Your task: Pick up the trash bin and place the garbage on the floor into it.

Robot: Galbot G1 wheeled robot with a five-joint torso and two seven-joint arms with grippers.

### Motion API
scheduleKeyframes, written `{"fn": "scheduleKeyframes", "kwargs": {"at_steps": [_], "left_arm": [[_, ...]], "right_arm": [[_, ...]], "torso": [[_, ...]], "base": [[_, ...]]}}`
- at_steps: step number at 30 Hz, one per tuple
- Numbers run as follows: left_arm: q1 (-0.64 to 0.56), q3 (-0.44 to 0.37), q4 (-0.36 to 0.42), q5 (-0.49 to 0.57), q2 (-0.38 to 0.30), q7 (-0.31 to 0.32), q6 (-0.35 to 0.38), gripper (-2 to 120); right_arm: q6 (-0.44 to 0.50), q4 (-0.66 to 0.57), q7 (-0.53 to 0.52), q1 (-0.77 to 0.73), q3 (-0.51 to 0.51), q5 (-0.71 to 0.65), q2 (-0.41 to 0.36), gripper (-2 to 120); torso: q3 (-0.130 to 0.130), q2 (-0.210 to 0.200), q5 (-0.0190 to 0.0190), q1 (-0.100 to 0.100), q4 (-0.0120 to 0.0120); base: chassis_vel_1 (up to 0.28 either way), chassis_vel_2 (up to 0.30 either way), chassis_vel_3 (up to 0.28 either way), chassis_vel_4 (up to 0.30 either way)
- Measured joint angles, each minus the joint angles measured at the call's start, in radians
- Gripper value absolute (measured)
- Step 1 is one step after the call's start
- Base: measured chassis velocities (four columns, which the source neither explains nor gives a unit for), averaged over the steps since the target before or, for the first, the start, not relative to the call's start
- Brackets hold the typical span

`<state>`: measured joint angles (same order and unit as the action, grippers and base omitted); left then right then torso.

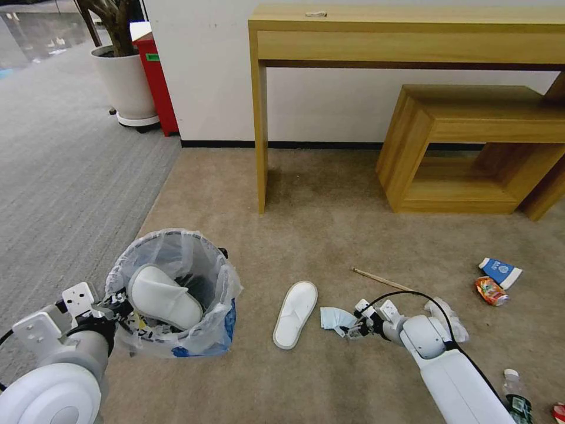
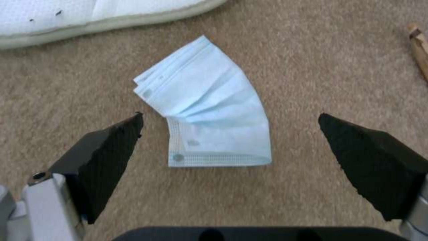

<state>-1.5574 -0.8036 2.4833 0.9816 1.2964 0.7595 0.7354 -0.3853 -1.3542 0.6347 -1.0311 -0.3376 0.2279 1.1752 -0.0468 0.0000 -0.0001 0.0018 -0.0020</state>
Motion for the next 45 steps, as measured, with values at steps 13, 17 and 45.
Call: {"fn": "scheduleKeyframes", "kwargs": {"at_steps": [13,17,45], "left_arm": [[0.011,0.012,-0.015,0.002,0.006,-0.001,0.0,1],[0.012,0.012,-0.017,0.002,0.007,-0.001,0.0,1],[0.009,0.011,-0.006,0.013,0.009,-0.002,0.0,1]], "right_arm": [[0.031,0.076,0.004,0.021,0.006,0.064,0.03,100],[0.031,0.085,0.005,0.025,0.007,0.071,0.038,96],[0.056,0.145,-0.004,0.051,-0.001,0.09,0.052,0]], "torso": [[0.0,0.0,0.0,0.0,0.0],[0.0,0.0,0.0,0.0,0.0],[0.0,0.0,0.0002,0.0,0.0]], "base": [[0.0,0.0,0.0,0.0],[0.0,0.0,0.0,0.0],[0.0,0.0,0.0,0.0]]}}
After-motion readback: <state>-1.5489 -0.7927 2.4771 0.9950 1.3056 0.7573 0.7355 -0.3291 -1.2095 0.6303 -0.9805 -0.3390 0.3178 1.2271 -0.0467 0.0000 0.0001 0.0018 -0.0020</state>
